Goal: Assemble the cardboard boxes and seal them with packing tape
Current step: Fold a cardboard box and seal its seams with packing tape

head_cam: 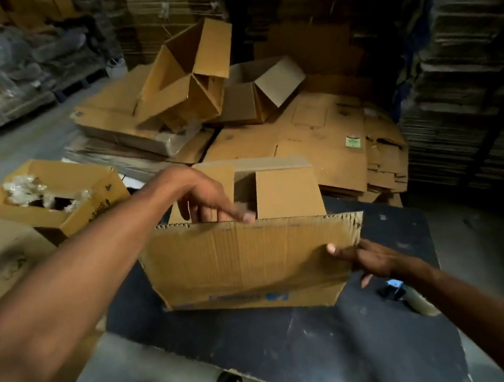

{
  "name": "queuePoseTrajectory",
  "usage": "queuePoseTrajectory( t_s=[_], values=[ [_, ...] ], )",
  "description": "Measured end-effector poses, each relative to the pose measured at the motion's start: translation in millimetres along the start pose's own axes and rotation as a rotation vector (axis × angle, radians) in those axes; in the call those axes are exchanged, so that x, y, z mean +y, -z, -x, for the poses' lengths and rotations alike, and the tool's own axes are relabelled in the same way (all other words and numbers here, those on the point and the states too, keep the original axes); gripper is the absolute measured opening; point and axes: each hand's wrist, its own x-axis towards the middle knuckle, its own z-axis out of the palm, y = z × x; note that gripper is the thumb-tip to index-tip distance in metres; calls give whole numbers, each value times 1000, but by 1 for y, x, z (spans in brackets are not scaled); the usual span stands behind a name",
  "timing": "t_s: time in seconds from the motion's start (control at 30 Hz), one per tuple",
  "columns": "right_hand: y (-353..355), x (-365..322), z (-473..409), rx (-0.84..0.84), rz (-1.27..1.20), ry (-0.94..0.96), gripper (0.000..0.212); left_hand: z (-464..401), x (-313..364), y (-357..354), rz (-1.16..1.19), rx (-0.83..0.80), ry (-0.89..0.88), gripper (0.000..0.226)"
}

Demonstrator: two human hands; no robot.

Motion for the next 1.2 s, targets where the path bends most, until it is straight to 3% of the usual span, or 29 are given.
queuePoseTrajectory(
  t_s=[0.07, 0.17, 0.27, 0.4, 0.53, 0.67, 0.77, 0.93, 1.0, 1.07, 1.2],
  values=[
    [-19, 1, 6, -92, -16, -50, 87, -12, -6, -10, -213, 76, 6, 65],
    [-34, 12, 9, -186, -38, -79, 87, -39, -27, -30, -151, 167, -109, 58],
    [-29, 14, 10, -56, -29, -72, 90, -56, -44, -49, 35, 391, -196, 60],
    [-24, 9, -10, 132, -6, -76, 68, -93, -54, -75, -23, 670, -150, 92],
    [-21, -2, -40, 414, 294, -152, 79, -143, -68, -83, -141, 853, -209, 117],
    [-5, -22, -72, 459, 585, -287, 88, -185, -74, -82, -105, 813, -226, 118],
    [-6, -34, -93, 411, 566, -280, 104, -208, -86, -80, -126, 756, -227, 125],
    [-38, -45, -79, 284, 696, -338, 73, -222, -106, -75, -229, 779, -284, 124],
    [-36, -48, -72, 248, 639, -334, 58, -220, -111, -78, -253, 802, -324, 120],
    [-18, -61, -81, 320, 472, -291, 53, -221, -109, -80, -277, 793, -320, 117],
    [34, -94, -148, 513, -242, -182, 43, -224, -90, -74, -290, 746, -303, 113]
  ],
)
